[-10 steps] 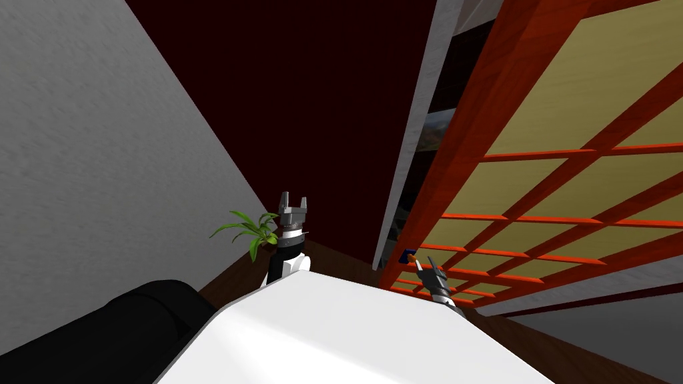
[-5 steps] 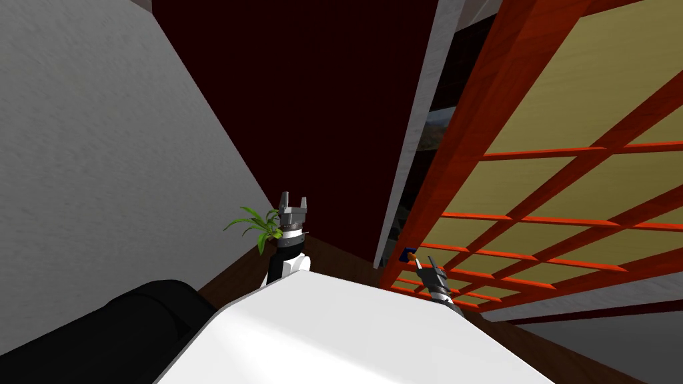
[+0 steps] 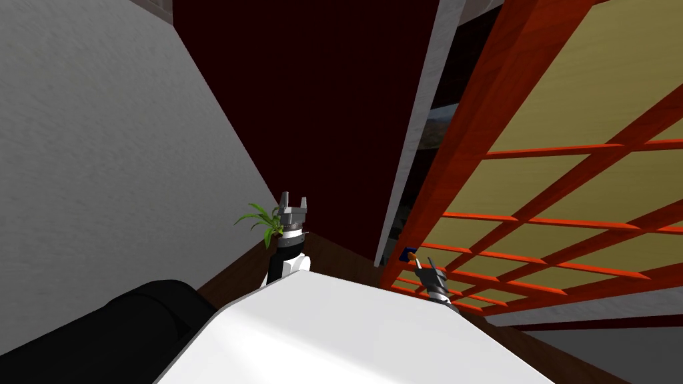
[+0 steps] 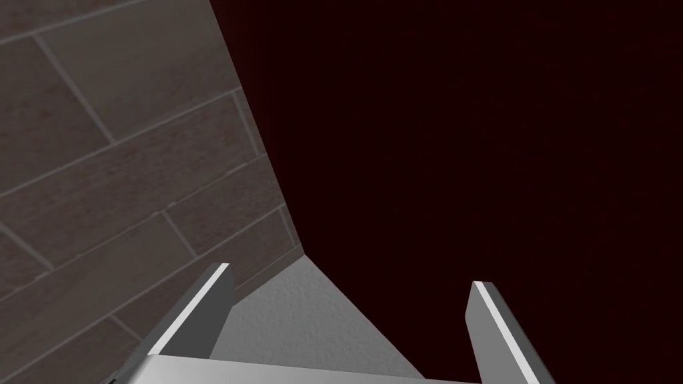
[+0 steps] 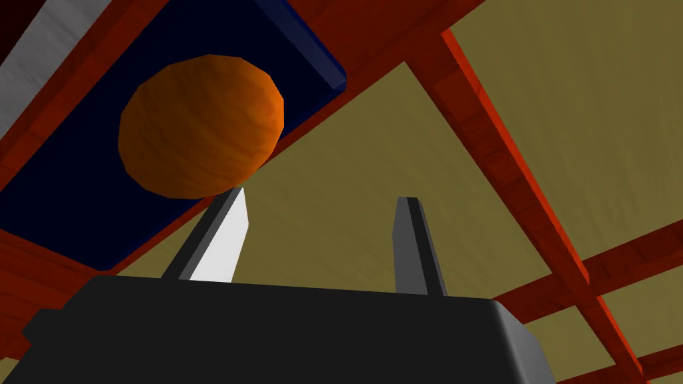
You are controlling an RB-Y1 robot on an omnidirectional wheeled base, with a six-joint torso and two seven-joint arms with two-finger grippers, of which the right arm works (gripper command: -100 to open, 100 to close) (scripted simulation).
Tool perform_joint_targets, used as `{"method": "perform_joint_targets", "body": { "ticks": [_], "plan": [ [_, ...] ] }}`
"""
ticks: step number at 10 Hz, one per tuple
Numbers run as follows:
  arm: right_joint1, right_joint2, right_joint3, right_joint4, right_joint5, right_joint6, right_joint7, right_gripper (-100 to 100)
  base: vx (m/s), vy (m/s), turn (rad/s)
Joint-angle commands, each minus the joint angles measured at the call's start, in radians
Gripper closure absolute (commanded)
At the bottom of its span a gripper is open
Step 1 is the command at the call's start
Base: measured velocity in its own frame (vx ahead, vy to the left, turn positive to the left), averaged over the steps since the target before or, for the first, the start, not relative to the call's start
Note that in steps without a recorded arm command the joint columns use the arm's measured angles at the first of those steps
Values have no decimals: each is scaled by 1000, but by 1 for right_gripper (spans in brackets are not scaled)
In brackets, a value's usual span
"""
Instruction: Pull the door open
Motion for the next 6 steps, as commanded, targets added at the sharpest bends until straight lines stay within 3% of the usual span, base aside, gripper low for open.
{"method": "perform_joint_targets", "body": {
  "ticks": [1,6],
  "plan": [
    [-8,21,28,-6,-2,-4,-17,-100,-51,-29,84],
    [-21,39,40,-5,-77,1,-84,-100,-55,-29,87]
  ]
}}
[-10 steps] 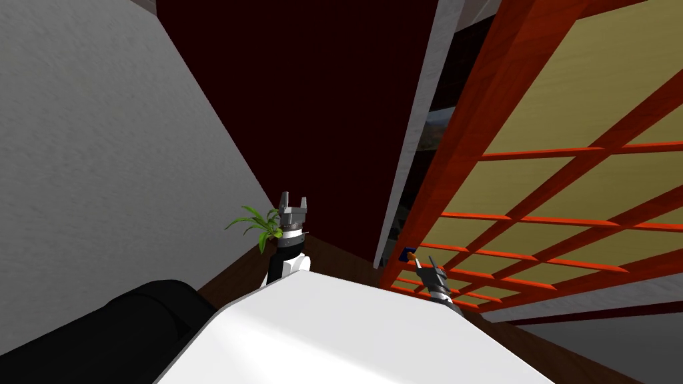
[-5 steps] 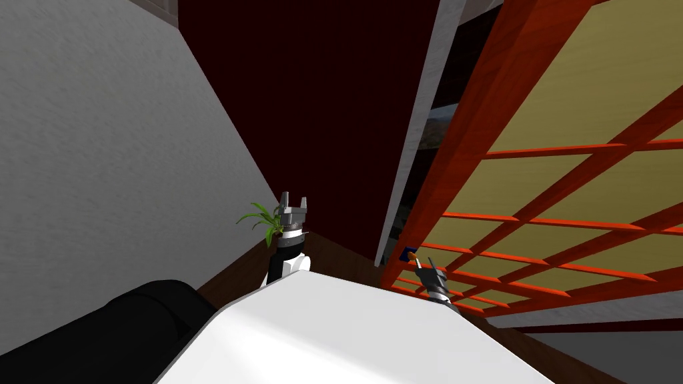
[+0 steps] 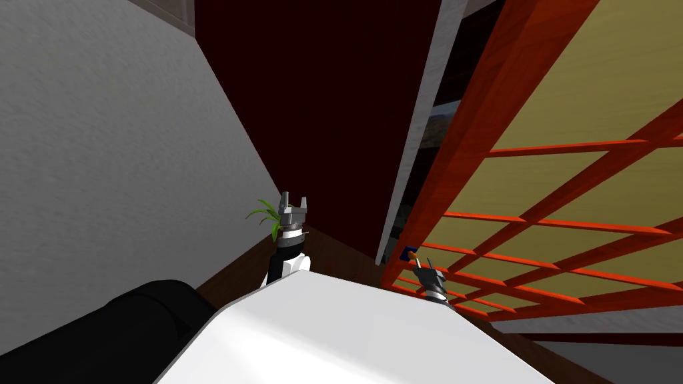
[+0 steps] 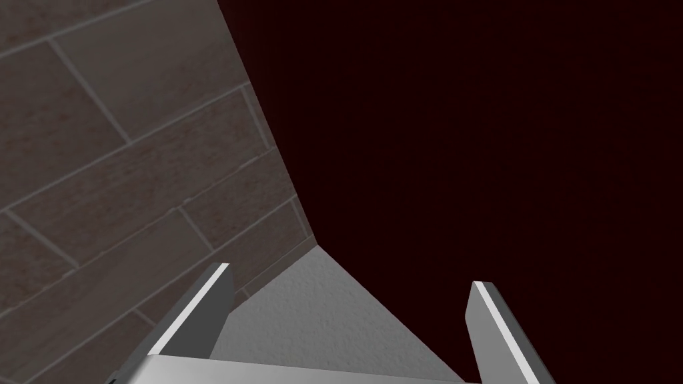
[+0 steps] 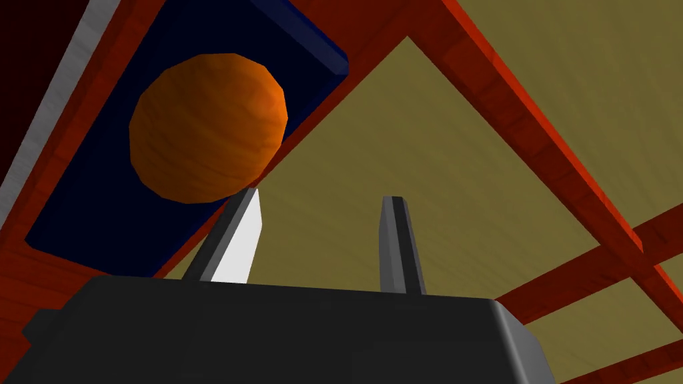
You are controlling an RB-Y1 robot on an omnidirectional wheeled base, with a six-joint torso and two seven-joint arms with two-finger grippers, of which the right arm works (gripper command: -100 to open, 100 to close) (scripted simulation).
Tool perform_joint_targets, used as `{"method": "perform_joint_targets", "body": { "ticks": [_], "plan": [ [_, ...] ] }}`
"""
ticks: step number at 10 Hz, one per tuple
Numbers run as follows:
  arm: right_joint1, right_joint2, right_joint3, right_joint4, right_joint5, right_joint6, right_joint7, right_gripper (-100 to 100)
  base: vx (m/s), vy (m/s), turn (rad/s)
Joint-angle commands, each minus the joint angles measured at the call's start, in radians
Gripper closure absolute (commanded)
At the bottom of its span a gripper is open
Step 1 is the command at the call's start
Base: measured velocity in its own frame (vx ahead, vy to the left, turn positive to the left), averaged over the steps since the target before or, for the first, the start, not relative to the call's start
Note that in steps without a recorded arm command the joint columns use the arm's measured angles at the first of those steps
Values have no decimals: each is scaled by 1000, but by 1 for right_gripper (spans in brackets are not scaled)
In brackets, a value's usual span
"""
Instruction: Pull the door open
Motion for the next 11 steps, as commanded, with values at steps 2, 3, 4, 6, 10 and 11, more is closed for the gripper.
{"method": "perform_joint_targets", "body": {
  "ticks": [2,3,4,6,10,11],
  "plan": [
    [-26,30,34,3,-53,-7,-65,-100,-112,-38,208],
    [-30,36,38,3,-78,-6,-87,-100,-118,-67,172],
    [-30,36,38,12,-78,-6,-87,-100,-85,-37,62],
    [-39,48,46,5,-127,-2,-130,-100,-122,-51,180],
    [-43,54,50,5,-151,-1,-151,-100,-15,-4,8],
    [-47,59,54,6,-174,1,-171,-100,-92,-36,160]
  ]
}}
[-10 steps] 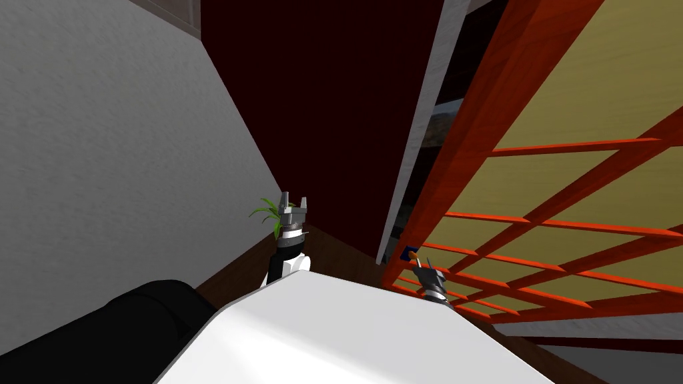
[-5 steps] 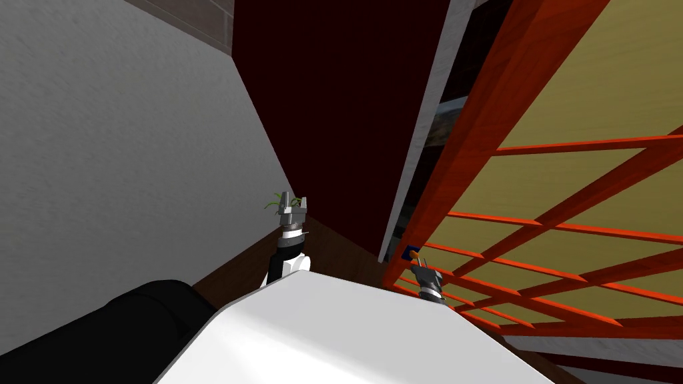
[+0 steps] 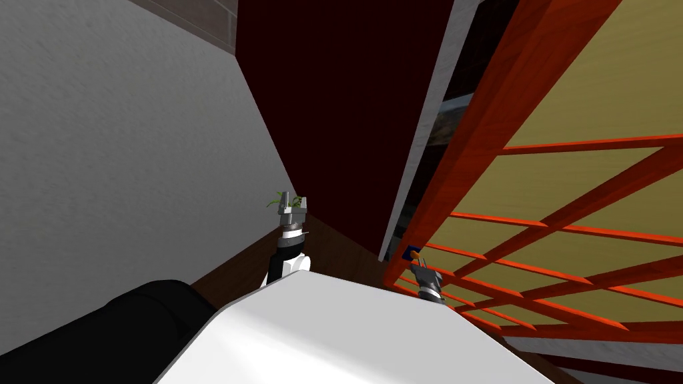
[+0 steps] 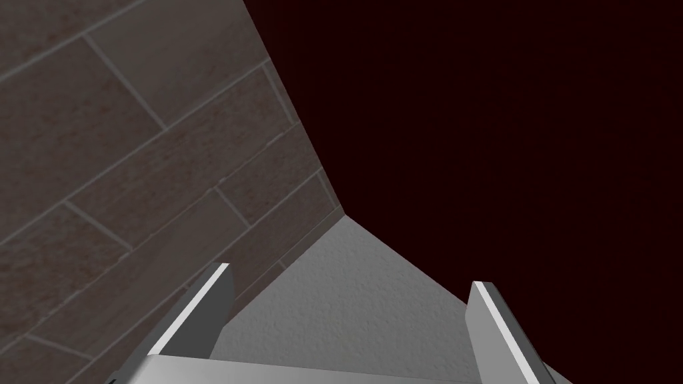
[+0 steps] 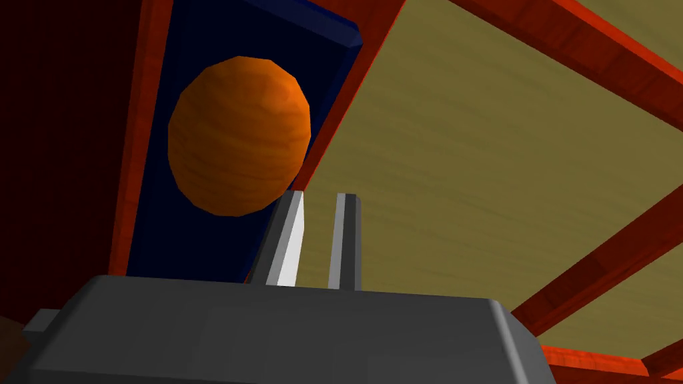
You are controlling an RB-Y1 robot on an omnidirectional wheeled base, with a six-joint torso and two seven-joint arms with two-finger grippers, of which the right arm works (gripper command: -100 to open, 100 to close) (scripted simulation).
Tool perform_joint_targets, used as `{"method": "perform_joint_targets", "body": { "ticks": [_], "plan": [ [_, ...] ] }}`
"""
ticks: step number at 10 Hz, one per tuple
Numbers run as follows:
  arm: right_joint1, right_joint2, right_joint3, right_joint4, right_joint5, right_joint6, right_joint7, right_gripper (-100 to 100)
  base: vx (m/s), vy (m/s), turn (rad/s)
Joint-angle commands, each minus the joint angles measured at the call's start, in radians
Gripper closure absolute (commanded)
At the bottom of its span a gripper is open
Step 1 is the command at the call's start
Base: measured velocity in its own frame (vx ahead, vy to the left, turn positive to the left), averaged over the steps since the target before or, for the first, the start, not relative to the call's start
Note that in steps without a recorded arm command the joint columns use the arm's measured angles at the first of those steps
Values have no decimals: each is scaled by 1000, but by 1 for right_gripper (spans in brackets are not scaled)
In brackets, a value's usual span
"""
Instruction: Pull the door open
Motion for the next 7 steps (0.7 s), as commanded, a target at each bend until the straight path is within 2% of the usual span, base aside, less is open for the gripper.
{"method": "perform_joint_targets", "body": {
  "ticks": [1,2,4,5,7],
  "plan": [
    [-17,25,26,-20,-27,-8,-35,-100,-117,-59,162],
    [-21,30,30,-19,-48,-6,-54,-100,-136,-55,219],
    [-21,30,30,-14,-48,-6,-54,-100,-58,-7,9],
    [-28,40,36,-19,-89,-4,-90,-100,-84,-40,184],
    [-34,49,42,-18,-125,-1,-122,-100,-126,-48,150]
  ]
}}
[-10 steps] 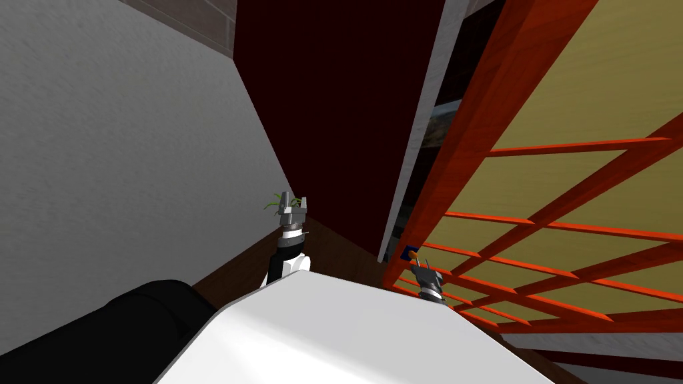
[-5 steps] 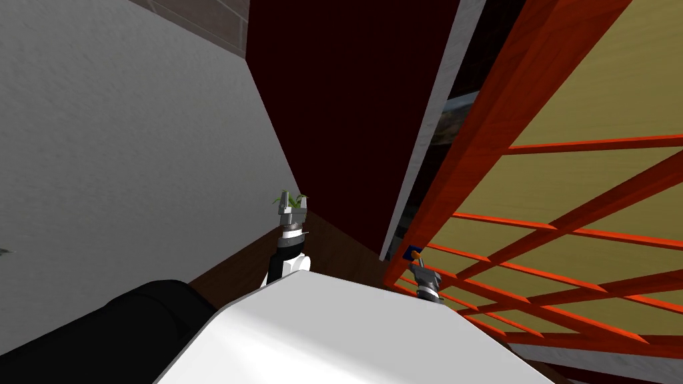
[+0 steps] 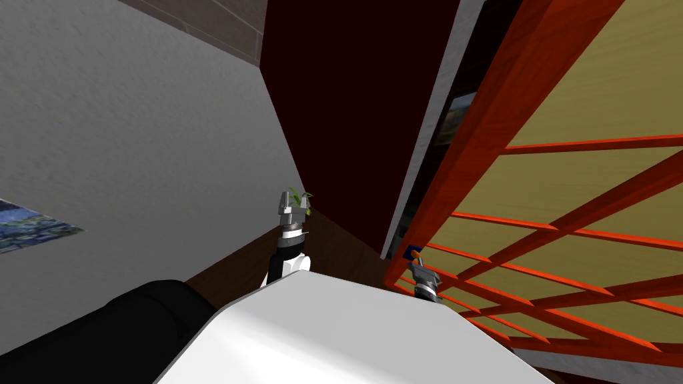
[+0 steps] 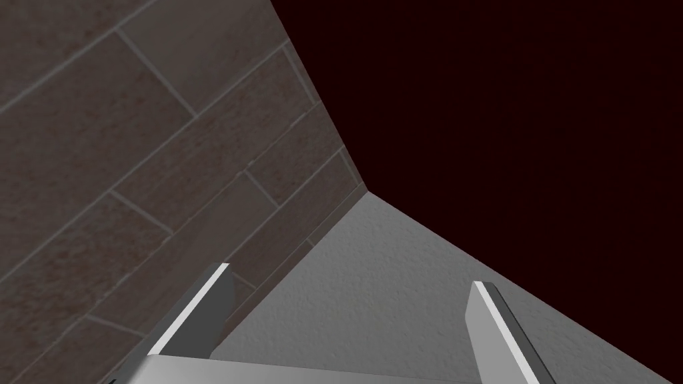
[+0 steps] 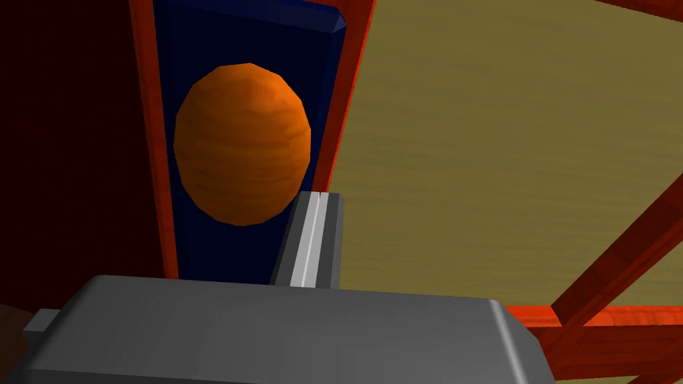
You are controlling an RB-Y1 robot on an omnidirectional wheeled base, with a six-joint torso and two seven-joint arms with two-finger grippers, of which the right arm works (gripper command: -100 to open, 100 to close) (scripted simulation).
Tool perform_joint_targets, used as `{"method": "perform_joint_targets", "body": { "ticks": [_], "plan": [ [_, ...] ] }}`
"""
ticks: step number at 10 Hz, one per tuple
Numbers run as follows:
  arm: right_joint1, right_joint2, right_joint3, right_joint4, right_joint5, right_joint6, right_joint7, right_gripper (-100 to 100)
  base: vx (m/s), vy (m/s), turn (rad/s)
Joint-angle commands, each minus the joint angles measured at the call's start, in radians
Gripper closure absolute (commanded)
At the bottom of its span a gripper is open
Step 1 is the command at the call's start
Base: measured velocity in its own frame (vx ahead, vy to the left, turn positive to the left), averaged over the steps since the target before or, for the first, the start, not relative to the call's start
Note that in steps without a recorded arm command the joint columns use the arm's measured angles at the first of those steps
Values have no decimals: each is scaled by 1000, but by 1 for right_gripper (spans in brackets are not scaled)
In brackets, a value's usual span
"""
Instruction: Pull the door open
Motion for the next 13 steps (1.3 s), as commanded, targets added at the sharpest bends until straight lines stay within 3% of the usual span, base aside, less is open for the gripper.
{"method": "perform_joint_targets", "body": {
  "ticks": [1,7,8,9,11,13],
  "plan": [
    [-16,27,25,-21,-33,-2,-36,-100,-152,-47,147],
    [-25,39,33,-20,-83,1,-79,-100,-65,-31,70],
    [-20,24,15,8,-89,8,-79,-100,-16,-37,-41],
    [-35,13,-3,8,-101,40,-76,-100,-9,-8,-77],
    [-53,5,-18,-2,-111,76,-69,-100,-6,27,-28],
    [-59,3,-23,-5,-114,89,-67,-100,0,28,-4]
  ]
}}
